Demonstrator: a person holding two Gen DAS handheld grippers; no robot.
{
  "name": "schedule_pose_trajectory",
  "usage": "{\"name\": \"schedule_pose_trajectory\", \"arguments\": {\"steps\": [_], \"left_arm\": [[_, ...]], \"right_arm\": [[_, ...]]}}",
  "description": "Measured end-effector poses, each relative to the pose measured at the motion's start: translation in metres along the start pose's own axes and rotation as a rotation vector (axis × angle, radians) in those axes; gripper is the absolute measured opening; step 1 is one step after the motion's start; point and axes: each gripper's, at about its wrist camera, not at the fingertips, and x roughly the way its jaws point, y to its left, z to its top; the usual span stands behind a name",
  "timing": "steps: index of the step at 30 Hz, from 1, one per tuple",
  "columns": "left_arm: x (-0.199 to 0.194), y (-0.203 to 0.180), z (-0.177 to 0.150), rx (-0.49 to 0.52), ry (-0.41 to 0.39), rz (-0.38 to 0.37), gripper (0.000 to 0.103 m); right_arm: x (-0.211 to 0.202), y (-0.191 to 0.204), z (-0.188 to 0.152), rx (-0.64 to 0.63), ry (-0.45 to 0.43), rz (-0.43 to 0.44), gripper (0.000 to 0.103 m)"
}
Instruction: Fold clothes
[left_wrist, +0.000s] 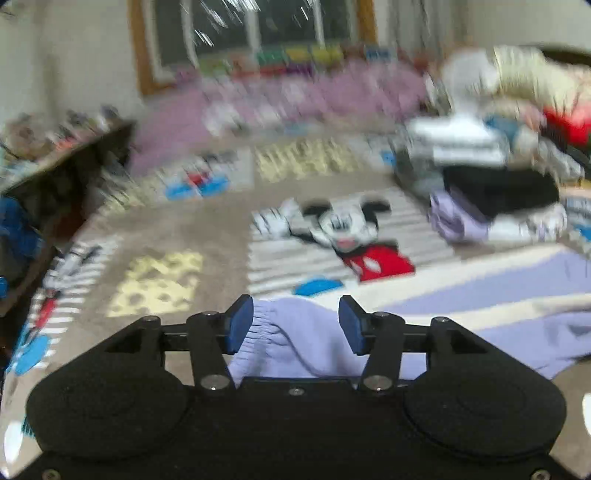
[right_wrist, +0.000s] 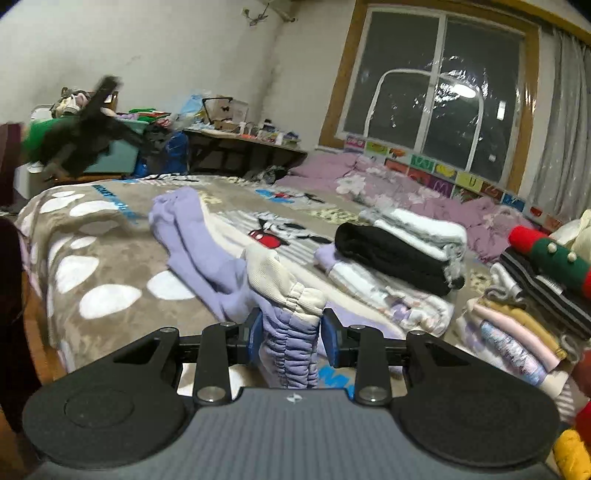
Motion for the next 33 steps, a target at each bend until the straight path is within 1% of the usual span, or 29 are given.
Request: {"name": "schedule_pose_trajectory", "arguments": {"steps": [3,4,6,7,8,9,10,11,13,14,15,18,22,25,27,28,29,31,32,33], "left_arm": [[0.030,0.008,0.011,0.010,0.123,-0.019,0.050],[0.044,0.008,0.016,0.029,0.170,-0.019,0.051],[0.065,0.012,0.017,0.024,0.254,-0.020,0.051],[0.070,0.013,0.011,0.023,0.287,-0.035,0.050],[0.075,0.014,0.005,0.022,0.319,-0.051,0.026],[0.074,0.012,0.001,0.042,0.321,-0.052,0.010],[0.072,0.010,-0.002,0.064,0.323,-0.052,0.002],[0.066,0.010,-0.005,0.070,0.301,-0.062,0.001],[0.048,0.016,-0.010,0.050,0.237,-0.084,0.000],[0.040,0.019,-0.011,0.039,0.213,-0.081,0.000],[0.025,0.023,-0.015,0.026,0.175,-0.092,0.000],[-0.019,0.031,-0.029,0.015,0.072,-0.117,0.000],[-0.077,0.035,-0.065,0.028,-0.022,-0.126,0.000],[-0.109,0.031,-0.100,0.061,-0.051,-0.129,0.000],[-0.120,0.029,-0.126,0.118,-0.012,-0.139,0.001],[-0.124,0.030,-0.137,0.120,0.016,-0.115,0.004],[-0.127,0.031,-0.148,0.121,0.044,-0.089,0.004],[-0.136,0.044,-0.154,0.006,0.028,-0.108,0.008],[-0.141,0.050,-0.156,-0.052,0.020,-0.118,0.013],[-0.144,0.056,-0.155,-0.133,0.008,-0.121,0.020]], "right_arm": [[-0.002,-0.003,-0.003,0.010,0.011,-0.006,0.035],[-0.001,-0.005,-0.005,0.017,0.012,-0.007,0.035],[0.000,-0.010,-0.007,0.034,0.013,-0.008,0.035],[0.000,-0.013,-0.008,0.043,0.013,-0.008,0.035],[0.000,-0.015,-0.009,0.051,0.014,-0.007,0.035],[0.000,-0.017,-0.009,0.054,0.015,-0.007,0.035],[0.000,-0.018,-0.008,0.059,0.018,-0.008,0.035],[0.000,-0.020,-0.008,0.067,0.020,-0.009,0.035],[0.003,-0.026,-0.010,0.084,0.025,-0.011,0.035],[0.004,-0.029,-0.011,0.099,0.027,-0.010,0.035],[0.003,-0.031,-0.011,0.109,0.028,-0.009,0.030],[0.002,-0.039,-0.012,0.135,0.030,-0.007,0.027],[-0.003,-0.041,-0.011,0.131,0.018,0.003,0.024],[-0.007,-0.041,-0.011,0.122,0.015,0.012,0.023],[-0.010,-0.041,-0.012,0.123,0.017,0.016,0.023],[-0.011,-0.041,-0.012,0.124,0.021,0.019,0.023],[-0.011,-0.040,-0.012,0.126,0.032,0.030,0.023],[-0.009,-0.037,-0.012,0.129,0.055,0.050,0.023],[-0.007,-0.035,-0.012,0.125,0.073,0.053,0.023],[-0.005,-0.033,-0.012,0.127,0.092,0.055,0.024]]}}
